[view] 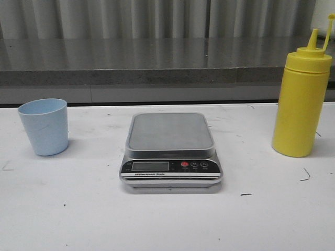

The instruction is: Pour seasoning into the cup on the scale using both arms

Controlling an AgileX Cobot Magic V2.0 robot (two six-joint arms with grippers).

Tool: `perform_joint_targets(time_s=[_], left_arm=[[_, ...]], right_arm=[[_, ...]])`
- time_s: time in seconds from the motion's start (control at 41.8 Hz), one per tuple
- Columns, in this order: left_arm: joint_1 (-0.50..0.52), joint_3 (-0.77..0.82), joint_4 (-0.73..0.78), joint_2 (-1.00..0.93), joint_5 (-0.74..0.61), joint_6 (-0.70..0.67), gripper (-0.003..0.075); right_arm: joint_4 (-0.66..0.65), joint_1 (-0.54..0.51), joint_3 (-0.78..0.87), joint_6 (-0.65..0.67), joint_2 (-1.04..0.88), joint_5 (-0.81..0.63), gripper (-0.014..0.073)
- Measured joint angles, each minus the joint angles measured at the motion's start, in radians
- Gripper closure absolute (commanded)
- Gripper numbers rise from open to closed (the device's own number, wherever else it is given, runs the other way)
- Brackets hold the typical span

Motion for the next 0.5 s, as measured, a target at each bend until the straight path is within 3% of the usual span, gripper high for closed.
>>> perform_joint_targets(time_s=[0.215,0.502], left_arm=[[0.0,-0.25,0.004,0.009,0.125,0.0,0.074],[0.0,-0.561,0.031,0.24,0.416,0.0,0.074]], right_arm=[[-0.067,0.0,-0.248,0.0,0.025,0.156,0.0711],[-0.081,0.0,-0.56,0.0,0.303,0.452,0.0711]])
